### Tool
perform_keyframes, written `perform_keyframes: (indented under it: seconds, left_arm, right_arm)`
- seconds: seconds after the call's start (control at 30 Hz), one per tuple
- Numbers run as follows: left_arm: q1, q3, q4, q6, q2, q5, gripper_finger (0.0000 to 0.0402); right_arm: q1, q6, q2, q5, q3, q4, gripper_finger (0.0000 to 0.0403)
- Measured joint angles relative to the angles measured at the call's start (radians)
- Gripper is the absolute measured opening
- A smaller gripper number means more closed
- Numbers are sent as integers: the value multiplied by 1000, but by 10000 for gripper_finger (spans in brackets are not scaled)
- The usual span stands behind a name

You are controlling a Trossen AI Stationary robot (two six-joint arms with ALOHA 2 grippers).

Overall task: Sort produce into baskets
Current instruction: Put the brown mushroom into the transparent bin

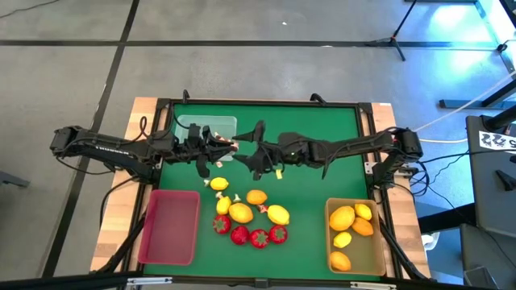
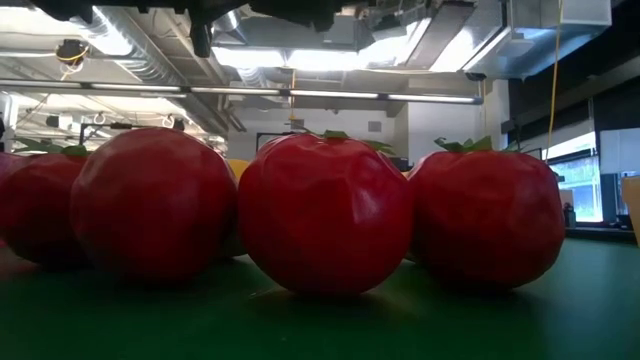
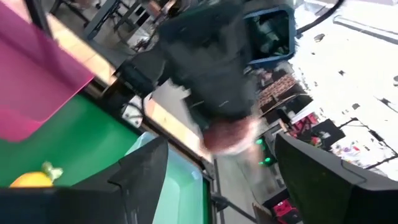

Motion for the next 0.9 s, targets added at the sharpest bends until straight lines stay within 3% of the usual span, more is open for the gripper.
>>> perform_keyframes:
  seconds: [0.37,0.9]
  left_arm:
    - [0,0,-2,-4,0,0,77]
    - [0,0,-1,-14,0,0,77]
  right_arm:
    - [-1,0,13,1,47,-26,286]
    - [1,-1,12,17,49,-54,162]
